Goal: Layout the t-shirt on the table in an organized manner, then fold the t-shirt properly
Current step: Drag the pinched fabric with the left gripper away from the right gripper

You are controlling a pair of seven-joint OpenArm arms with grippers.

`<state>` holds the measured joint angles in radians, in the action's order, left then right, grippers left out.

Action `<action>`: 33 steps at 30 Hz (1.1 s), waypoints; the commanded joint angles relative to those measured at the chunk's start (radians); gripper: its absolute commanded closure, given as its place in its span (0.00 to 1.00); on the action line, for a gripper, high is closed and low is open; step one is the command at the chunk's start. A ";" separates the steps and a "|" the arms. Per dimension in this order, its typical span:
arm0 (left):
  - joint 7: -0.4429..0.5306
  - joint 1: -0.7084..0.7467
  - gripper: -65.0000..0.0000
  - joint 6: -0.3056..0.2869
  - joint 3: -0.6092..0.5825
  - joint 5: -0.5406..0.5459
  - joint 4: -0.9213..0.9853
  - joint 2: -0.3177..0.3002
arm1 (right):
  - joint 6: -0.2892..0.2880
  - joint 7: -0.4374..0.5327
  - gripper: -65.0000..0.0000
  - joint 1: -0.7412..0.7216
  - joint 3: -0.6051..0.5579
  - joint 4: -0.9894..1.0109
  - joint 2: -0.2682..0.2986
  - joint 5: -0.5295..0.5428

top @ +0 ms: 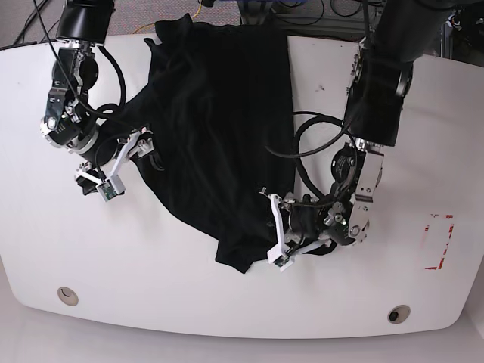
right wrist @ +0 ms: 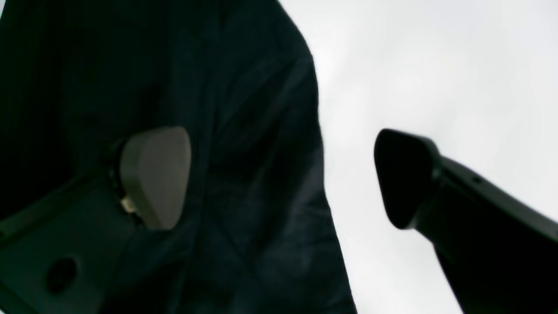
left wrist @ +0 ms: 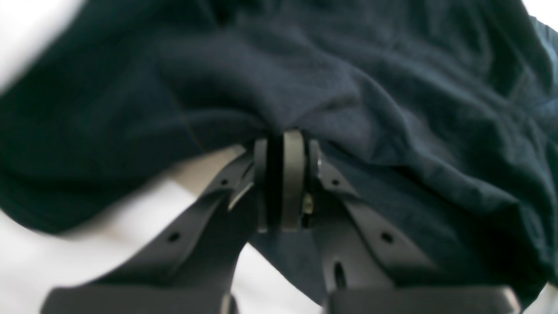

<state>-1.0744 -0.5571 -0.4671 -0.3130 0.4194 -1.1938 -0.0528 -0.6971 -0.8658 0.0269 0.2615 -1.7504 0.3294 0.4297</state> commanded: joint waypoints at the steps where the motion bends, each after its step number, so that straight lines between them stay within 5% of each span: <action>1: 0.018 -0.054 1.00 -0.019 -0.030 0.006 -0.018 -0.025 | -0.001 0.021 0.00 -0.006 0.005 -0.041 0.015 0.019; 18: 0.016 -0.087 0.99 -0.160 -0.067 -0.161 -0.024 -0.080 | -0.001 -0.017 0.00 -0.084 0.002 0.100 -0.013 0.016; 23: 0.013 -0.057 0.80 -0.227 -0.067 -0.155 -0.027 -0.114 | -0.001 -0.017 0.00 -0.141 -0.055 0.189 -0.014 0.016; 33: 0.004 0.013 0.42 -0.231 -0.033 -0.161 -0.192 -0.158 | -0.001 -0.016 0.00 -0.295 -0.115 0.390 -0.033 0.014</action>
<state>-1.0798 -0.5205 -0.6998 -0.3569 0.2543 -1.3418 -0.2058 -0.6998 -0.8989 -0.2138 0.1459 -1.4097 0.2913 0.4397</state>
